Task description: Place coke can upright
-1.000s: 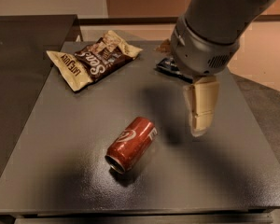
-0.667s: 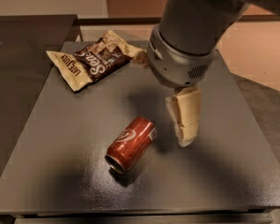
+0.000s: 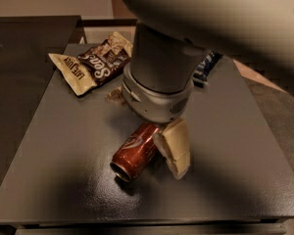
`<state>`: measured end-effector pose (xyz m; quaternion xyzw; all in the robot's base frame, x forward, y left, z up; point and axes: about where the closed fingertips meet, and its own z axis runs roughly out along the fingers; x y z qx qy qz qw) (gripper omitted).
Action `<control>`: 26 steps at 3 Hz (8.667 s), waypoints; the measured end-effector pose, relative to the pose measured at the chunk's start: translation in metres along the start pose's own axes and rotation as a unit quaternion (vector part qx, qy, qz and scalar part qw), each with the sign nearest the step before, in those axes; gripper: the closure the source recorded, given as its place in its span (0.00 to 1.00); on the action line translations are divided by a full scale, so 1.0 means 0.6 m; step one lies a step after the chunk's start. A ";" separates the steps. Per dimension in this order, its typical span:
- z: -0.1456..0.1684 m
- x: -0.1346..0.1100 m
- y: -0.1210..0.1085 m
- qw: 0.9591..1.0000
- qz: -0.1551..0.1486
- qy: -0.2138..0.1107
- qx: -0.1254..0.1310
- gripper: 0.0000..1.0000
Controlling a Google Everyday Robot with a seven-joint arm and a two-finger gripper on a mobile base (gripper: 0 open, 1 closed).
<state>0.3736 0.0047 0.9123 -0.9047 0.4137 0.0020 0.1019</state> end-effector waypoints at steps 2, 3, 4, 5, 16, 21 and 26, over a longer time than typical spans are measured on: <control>0.074 -0.025 0.004 0.998 -0.057 0.006 -0.038 0.00; 0.104 -0.016 0.003 0.997 -0.061 0.008 -0.054 0.00; 0.126 -0.006 0.004 0.996 -0.064 0.009 -0.067 0.18; 0.130 -0.002 0.005 0.995 -0.066 0.007 -0.070 0.41; -0.038 0.101 -0.100 0.801 0.254 -0.528 0.119 1.00; 0.045 0.134 -0.076 0.773 0.266 -0.562 0.123 0.82; 0.049 0.133 -0.076 0.763 0.276 -0.569 0.133 0.00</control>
Offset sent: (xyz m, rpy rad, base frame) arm -0.0030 0.0191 -0.0762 -0.1161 0.0735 0.1552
